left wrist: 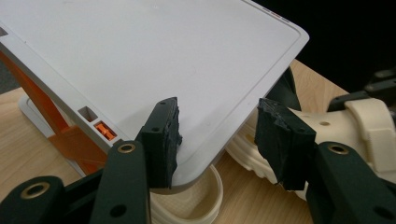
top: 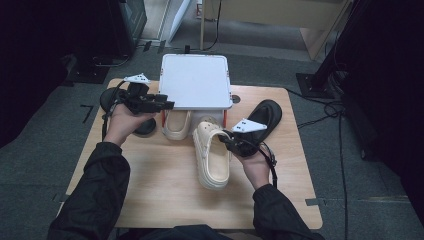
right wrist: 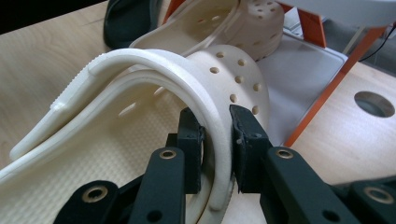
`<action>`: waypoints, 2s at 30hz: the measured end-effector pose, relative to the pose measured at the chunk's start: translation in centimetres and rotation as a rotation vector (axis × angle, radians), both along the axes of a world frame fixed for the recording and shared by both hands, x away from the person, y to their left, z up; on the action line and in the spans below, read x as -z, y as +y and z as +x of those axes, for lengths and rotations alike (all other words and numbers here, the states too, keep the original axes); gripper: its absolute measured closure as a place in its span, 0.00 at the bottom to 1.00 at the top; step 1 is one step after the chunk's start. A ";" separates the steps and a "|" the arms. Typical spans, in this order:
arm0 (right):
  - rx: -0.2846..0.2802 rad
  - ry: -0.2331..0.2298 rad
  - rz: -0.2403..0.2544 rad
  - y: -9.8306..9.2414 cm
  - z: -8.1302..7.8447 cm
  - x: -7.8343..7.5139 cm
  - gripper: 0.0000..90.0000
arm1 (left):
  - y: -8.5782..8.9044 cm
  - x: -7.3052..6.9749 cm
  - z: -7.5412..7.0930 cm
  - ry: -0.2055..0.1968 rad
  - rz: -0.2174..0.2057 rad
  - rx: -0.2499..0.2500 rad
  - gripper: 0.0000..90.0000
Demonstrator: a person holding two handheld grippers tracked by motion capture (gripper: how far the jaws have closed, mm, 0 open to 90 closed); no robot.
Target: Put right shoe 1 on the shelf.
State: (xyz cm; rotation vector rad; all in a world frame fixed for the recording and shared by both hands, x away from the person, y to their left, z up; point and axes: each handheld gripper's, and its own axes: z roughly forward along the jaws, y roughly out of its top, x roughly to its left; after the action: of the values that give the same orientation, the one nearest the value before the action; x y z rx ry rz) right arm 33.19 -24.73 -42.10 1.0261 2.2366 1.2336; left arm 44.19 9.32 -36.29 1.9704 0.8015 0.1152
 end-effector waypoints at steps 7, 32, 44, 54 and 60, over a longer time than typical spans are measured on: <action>0.014 -0.009 -0.052 0.9 2.3 0.1 0.84 | 0.0 0.0 -0.3 -0.004 0.003 -0.012 0.56; 0.020 0.041 -0.031 1.5 4.5 1.8 0.63 | 0.1 0.2 -0.8 -0.008 -0.012 -0.025 0.60; -0.069 0.037 0.007 -0.1 -0.9 0.6 0.70 | 0.2 0.2 -0.6 -0.001 -0.010 -0.026 0.63; -0.165 0.136 0.048 0.8 -3.9 2.7 0.84 | 0.2 0.2 -0.7 -0.011 0.005 -0.056 0.74; -0.244 0.181 0.004 2.0 -5.9 4.3 0.85 | 0.3 0.2 -0.6 -0.009 0.007 -0.047 0.77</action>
State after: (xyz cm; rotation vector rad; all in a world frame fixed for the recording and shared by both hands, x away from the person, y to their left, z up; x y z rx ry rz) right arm 27.29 -22.78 -46.41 0.9199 2.5622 1.2871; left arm 43.59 9.61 -36.47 1.9571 0.8434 0.1551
